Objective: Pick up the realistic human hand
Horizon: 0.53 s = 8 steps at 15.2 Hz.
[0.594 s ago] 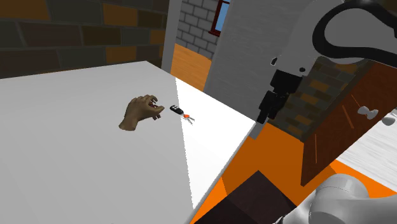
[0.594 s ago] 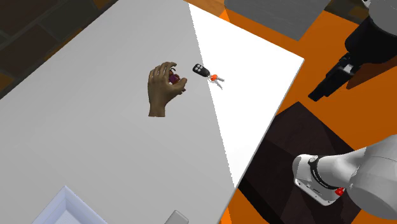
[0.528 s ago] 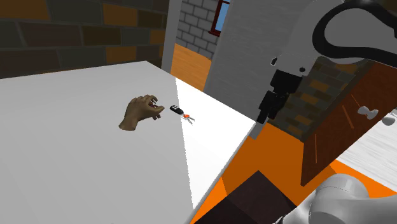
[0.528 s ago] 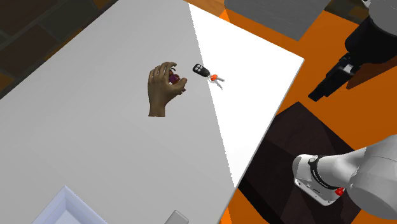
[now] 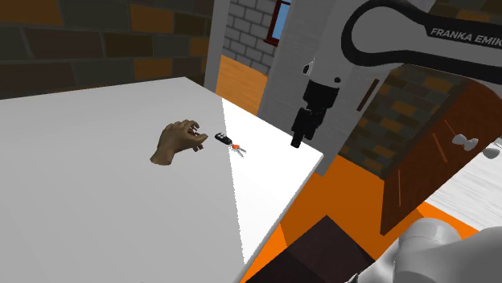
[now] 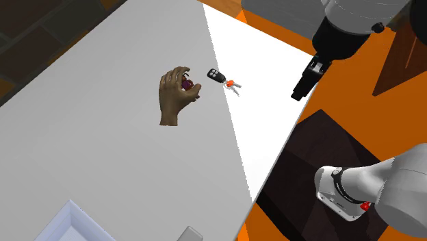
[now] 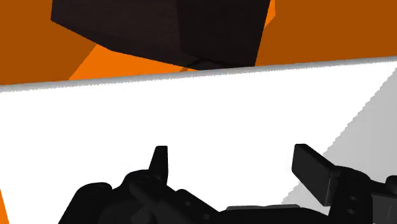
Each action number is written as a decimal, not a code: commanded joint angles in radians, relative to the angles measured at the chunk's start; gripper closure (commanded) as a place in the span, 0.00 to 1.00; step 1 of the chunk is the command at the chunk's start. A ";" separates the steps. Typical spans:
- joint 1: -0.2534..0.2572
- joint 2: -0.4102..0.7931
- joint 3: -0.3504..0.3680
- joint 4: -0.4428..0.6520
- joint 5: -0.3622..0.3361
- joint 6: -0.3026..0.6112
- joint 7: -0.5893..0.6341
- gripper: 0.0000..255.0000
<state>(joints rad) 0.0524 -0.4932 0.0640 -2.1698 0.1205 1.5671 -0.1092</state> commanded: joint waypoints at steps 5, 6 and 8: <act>0.045 0.217 0.058 0.168 -0.027 0.055 -0.043 0.00; 0.052 0.253 0.068 0.199 -0.034 0.060 -0.048 0.00; 0.067 0.323 0.089 0.263 -0.049 0.068 -0.057 0.00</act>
<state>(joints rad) 0.1117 -0.2124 0.1416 -1.9481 0.0796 1.6332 -0.1615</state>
